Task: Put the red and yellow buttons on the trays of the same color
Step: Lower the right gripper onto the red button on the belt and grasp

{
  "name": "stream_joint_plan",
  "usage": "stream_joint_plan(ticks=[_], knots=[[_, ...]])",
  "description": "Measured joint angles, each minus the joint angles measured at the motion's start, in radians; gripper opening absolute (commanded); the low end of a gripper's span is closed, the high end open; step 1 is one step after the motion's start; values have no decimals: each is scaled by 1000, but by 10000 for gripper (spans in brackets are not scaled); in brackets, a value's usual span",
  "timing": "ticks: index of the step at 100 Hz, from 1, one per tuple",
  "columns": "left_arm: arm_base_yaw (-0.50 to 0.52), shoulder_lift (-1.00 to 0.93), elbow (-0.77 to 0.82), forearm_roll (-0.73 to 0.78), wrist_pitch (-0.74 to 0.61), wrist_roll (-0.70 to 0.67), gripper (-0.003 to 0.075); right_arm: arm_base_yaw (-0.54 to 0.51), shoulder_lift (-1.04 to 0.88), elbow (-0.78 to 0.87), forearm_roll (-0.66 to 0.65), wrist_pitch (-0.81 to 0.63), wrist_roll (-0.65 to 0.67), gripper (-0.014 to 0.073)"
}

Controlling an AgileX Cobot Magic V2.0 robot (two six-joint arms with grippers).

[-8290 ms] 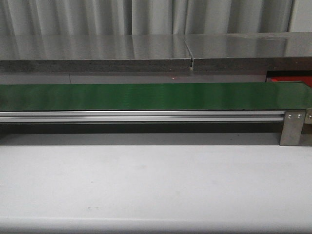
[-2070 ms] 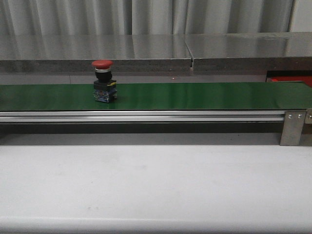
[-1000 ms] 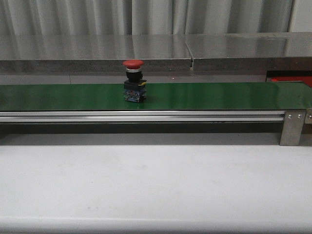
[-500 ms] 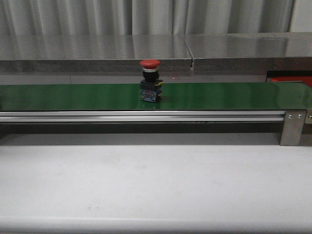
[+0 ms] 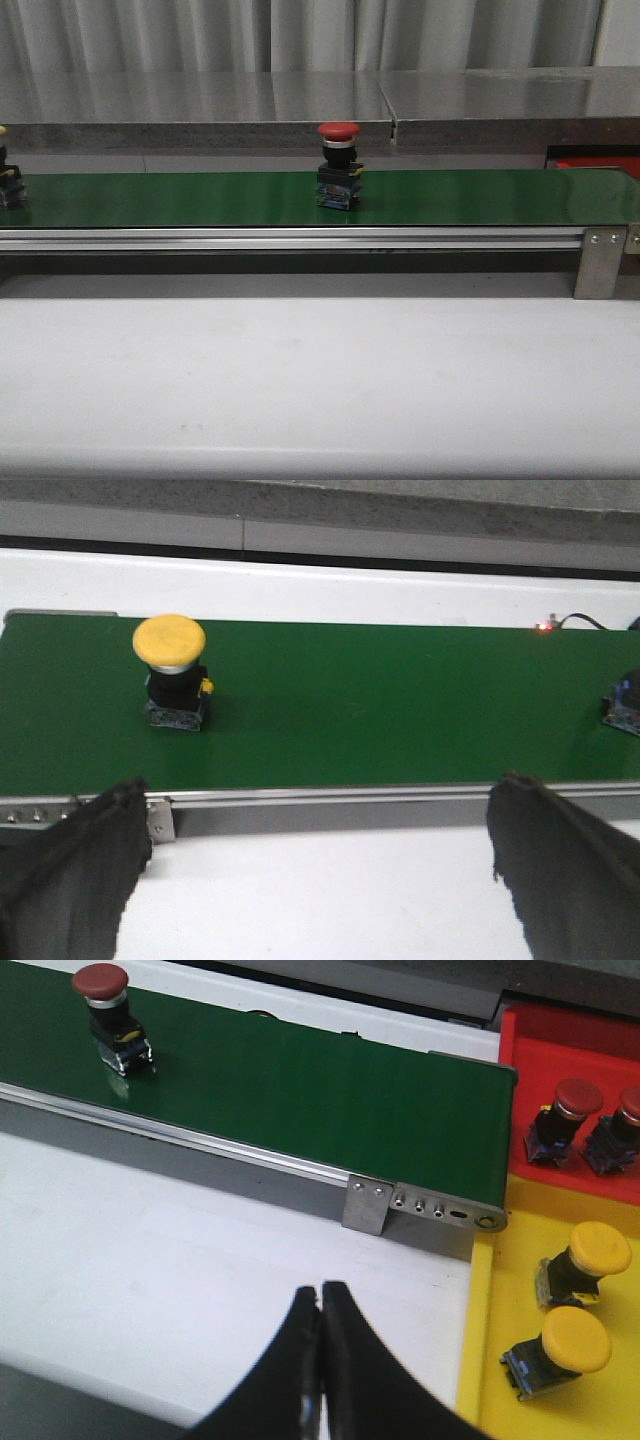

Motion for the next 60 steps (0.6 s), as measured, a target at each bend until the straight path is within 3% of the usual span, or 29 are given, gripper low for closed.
stream_joint_plan(ticks=[11, 29, 41, 60], knots=[[-8, -99, 74, -14, 0, 0, 424, 0, 0, 0, 0, 0, 0, -117], [-8, -203, 131, -17, 0, 0, -22, 0, 0, 0, 0, 2, 0, -94], [-8, -223, 133, -18, -2, 0, -19, 0, 0, 0, 0, 20, 0, 76], [-8, -223, 134, -18, -6, 0, -19, 0, 0, 0, 19, 34, 0, 584]])
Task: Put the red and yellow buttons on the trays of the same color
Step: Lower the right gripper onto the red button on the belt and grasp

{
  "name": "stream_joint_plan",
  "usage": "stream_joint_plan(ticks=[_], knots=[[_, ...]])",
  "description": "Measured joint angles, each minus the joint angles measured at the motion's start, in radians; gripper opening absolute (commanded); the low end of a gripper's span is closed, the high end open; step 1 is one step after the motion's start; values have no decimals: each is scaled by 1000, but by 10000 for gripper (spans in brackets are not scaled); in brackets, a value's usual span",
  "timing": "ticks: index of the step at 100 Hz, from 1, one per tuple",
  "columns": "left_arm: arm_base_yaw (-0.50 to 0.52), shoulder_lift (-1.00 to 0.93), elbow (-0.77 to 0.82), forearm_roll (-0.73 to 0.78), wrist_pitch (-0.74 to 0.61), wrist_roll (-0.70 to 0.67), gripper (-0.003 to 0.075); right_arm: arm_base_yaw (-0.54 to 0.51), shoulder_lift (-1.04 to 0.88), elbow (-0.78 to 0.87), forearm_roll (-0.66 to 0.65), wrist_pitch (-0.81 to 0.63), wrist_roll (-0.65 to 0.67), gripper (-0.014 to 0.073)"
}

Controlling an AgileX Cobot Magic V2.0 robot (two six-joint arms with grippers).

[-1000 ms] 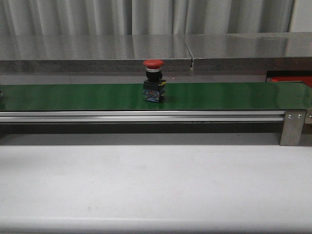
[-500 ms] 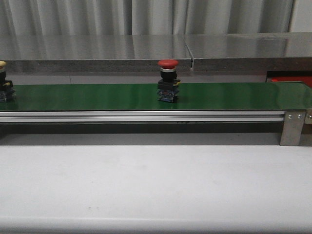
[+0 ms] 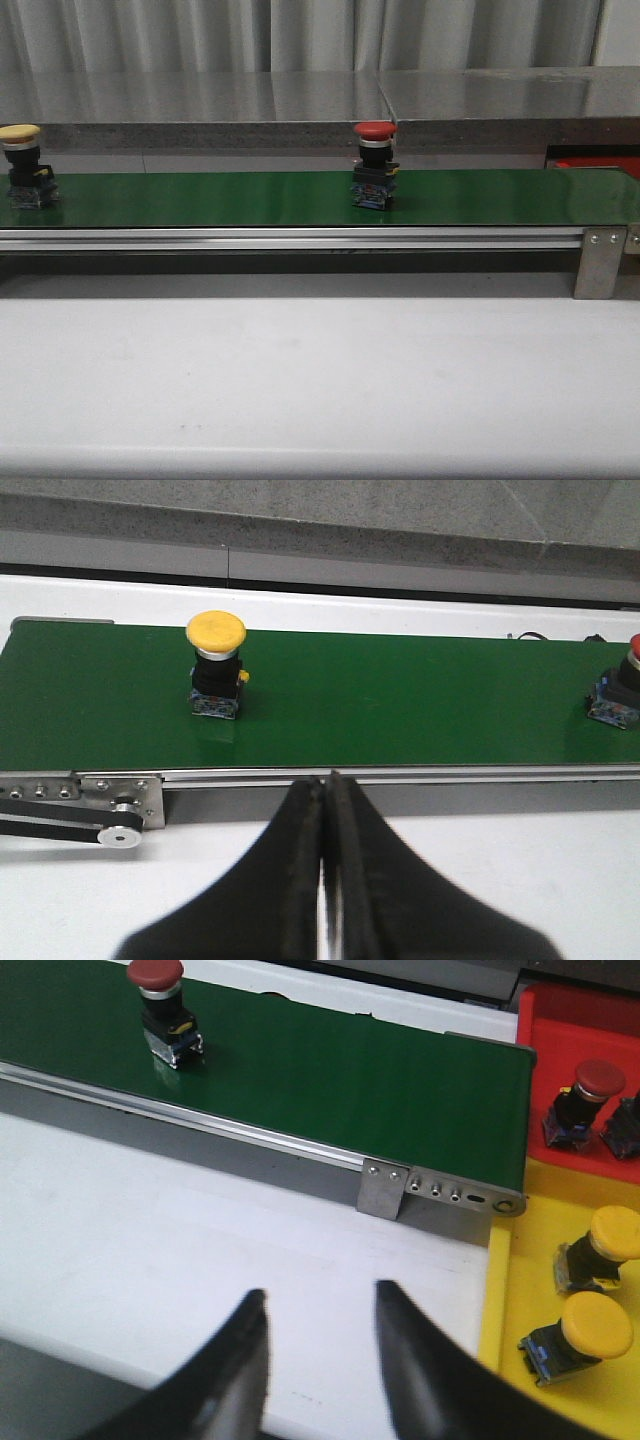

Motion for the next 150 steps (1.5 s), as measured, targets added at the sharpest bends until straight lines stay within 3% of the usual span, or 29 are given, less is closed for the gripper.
stream_joint_plan(ticks=[2, 27, 55, 102, 150], knots=[[0, 0, 0, 0, 0, 0, -19, 0, 0, 0, 5, 0, 0, 625], [0, 0, 2, -2, -1, 0, -19, 0, 50, -42, 41, -66, -2, 596], [-2, 0, 2, -2, -3, 0, -19, 7, 344, -218, 45, -56, -14, 596], [-2, 0, 2, -2, -7, 0, -19, 165, 891, -479, 45, -45, -84, 596], [-2, 0, 2, -2, -7, 0, -19, 193, 1188, -731, 45, -45, -92, 596]])
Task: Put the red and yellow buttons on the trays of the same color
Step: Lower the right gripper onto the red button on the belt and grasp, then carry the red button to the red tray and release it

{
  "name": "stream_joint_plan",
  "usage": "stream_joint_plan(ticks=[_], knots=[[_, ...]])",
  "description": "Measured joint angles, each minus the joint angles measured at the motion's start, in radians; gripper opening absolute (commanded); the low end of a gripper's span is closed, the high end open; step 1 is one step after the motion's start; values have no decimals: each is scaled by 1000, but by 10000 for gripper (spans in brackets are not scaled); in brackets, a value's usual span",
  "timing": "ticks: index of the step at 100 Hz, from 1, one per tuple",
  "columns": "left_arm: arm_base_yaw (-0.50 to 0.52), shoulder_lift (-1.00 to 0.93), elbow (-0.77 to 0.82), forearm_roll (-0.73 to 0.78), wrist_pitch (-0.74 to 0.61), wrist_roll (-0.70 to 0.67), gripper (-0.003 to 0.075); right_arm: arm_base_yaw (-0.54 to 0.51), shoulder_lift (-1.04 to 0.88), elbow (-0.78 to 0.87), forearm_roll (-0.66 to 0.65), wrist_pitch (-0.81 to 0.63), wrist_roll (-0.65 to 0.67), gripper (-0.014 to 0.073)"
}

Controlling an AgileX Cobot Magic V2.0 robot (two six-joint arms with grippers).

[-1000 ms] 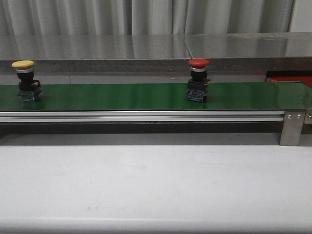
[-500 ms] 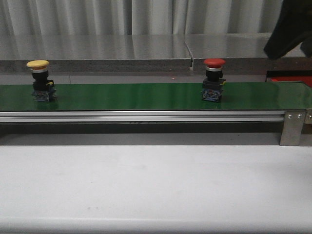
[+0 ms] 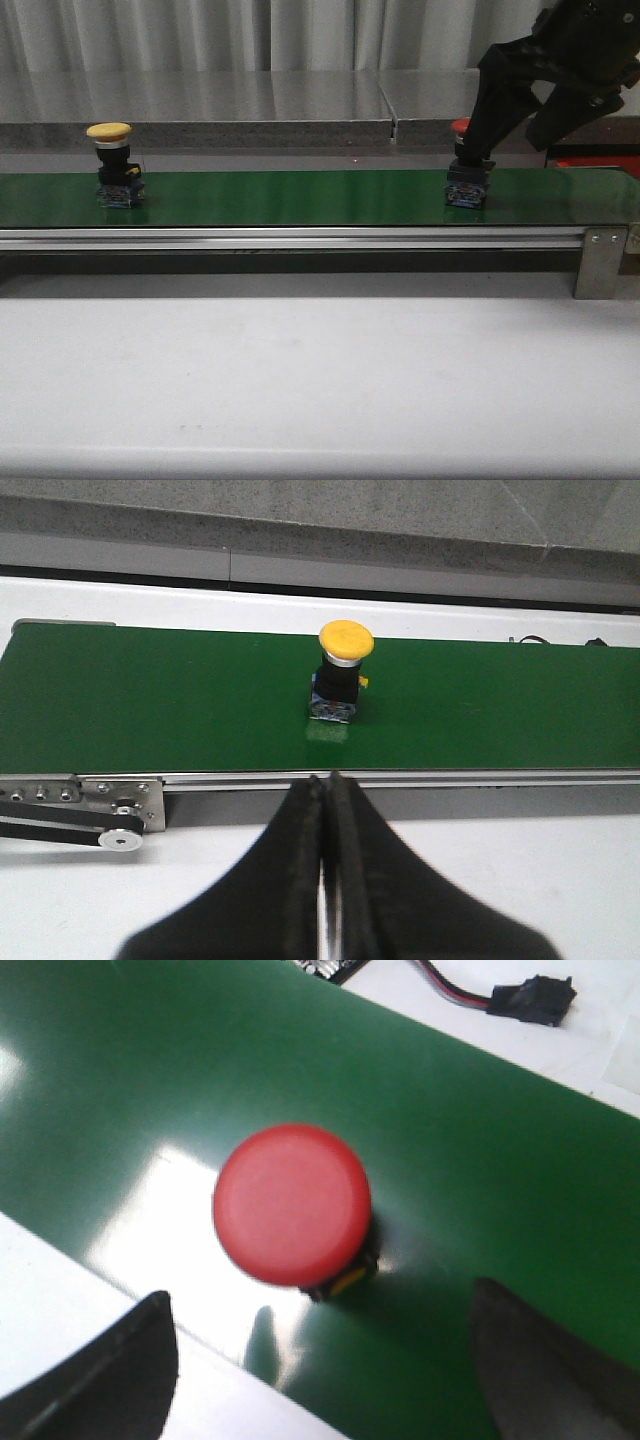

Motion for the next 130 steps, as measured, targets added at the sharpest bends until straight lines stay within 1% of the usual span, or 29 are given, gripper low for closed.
stream_joint_plan(ticks=[19, 24, 29, 34, 39, 44, 51, 66, 76, 92, 114, 130], knots=[[0, 0, 0, 0, 0, 0, -19, 0, 76, -79, 0, 0, 0, 594], [0, 0, 0, 0, 0, 0, -19, 0, 94, -95, -2, 0, 0, 572], [0, 0, 0, 0, 0, 0, -19, 0, 111, -105, -4, 0, 0, 515], [0, 0, 0, 0, 0, 0, -19, 0, 125, -109, -9, 0, 0, 429], [0, 0, 0, 0, 0, 0, -19, 0, 134, -111, -11, 0, 0, 323], [0, 0, 0, 0, 0, 0, -19, 0, 141, -111, -13, 4, 0, 244], [0, 0, 0, 0, 0, 0, -19, 0, 141, -114, -16, 10, 0, 183], [0, 0, 0, 0, 0, 0, -19, -10, 135, -160, -18, 60, 0, 176], [0, 0, 0, 0, 0, 0, -19, -46, 131, -226, -18, 110, 0, 176], [0, 0, 0, 0, 0, 0, -19, -155, 130, -335, -20, 166, 2, 176], [0, 0, 0, 0, 0, 0, -19, -332, 137, -436, -24, 174, 5, 176], [0, 0, 0, 0, 0, 0, -19, -391, 181, -500, -30, 160, 7, 176]])
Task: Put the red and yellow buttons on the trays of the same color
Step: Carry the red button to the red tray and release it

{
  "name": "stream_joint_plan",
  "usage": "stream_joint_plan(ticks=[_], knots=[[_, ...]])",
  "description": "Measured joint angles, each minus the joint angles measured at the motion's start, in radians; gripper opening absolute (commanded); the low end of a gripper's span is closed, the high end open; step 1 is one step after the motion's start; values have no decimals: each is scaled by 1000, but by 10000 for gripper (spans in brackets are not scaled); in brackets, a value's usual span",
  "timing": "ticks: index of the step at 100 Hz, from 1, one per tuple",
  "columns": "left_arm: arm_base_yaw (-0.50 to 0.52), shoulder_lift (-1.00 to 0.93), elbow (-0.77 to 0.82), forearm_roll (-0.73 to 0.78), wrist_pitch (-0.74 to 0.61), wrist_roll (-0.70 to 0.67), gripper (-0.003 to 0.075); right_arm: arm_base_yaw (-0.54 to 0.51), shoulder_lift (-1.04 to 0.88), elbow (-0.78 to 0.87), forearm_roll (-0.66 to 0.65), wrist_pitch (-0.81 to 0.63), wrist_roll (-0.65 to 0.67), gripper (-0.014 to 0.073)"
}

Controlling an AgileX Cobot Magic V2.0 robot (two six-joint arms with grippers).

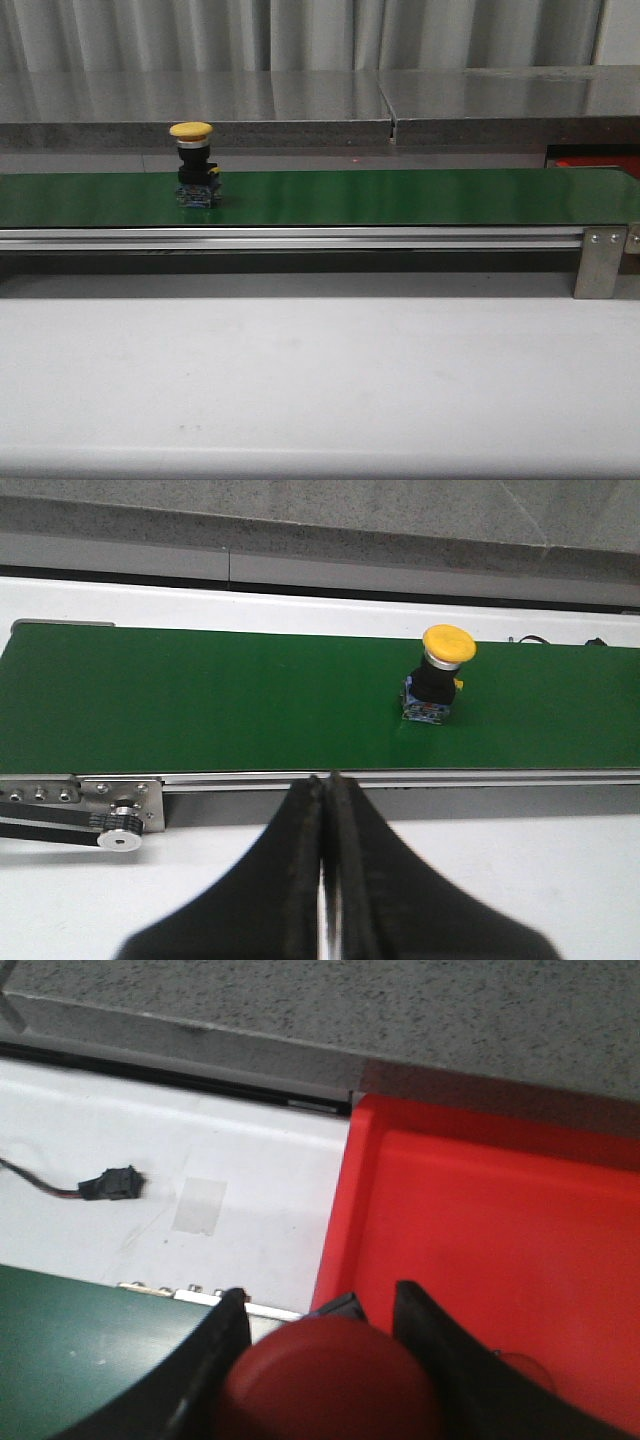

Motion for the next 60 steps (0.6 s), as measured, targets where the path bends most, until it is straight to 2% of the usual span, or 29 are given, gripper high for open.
stream_joint_plan(ticks=[60], knots=[[0, 0, 0, 0, 0, 0, -19, -14, 423, -367, 0, 19, 6, 176]])
